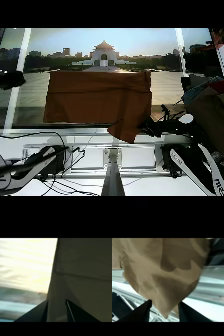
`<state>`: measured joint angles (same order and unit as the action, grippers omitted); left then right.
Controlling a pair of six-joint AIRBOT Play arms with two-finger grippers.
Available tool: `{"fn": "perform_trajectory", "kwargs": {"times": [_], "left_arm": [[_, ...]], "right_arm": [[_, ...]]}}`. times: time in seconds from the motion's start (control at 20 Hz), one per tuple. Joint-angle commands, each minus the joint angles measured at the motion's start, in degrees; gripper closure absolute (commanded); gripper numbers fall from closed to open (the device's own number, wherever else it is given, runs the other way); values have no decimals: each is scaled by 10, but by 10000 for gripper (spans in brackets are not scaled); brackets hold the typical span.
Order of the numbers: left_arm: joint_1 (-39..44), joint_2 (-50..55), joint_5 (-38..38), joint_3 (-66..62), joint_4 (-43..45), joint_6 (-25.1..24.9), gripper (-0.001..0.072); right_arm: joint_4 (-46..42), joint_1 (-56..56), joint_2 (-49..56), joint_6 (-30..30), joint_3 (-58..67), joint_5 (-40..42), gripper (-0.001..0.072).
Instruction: Fold the clothes and pants, and hang the long-sleeved shirts on hangers.
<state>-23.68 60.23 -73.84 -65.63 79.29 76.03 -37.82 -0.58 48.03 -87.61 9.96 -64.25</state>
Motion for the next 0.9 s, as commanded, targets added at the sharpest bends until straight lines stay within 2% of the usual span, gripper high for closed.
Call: {"fn": "perform_trajectory", "kwargs": {"times": [0.0, 0.05, 0.15, 0.2, 0.25, 0.5, 0.75, 0.85], "left_arm": [[-30, 19, 1, 61, 31, 8, 406], [-40, 27, -8, 78, 30, -1, 406], [-58, 45, -35, 112, 28, -21, 406], [-67, 56, -53, 127, 22, -43, 385], [-75, 65, -70, 138, 7, -68, 330], [-150, 121, -85, 176, -104, -186, 329], [-235, 148, -78, 177, -117, -221, 328], [-252, 150, -66, 186, -121, -260, 328]], "right_arm": [[11, 35, -1, 30, 10, 53, 623], [6, 35, 0, 50, 18, 54, 701], [-8, 35, 0, 61, 38, 47, 701], [-16, 35, 0, 64, 49, 46, 701], [-19, 35, 0, 64, 56, 47, 701], [-21, 35, 0, 64, 65, 54, 701], [-20, 35, 0, 64, 65, 88, 701], [-20, 35, 0, 63, 65, 89, 701]]}}
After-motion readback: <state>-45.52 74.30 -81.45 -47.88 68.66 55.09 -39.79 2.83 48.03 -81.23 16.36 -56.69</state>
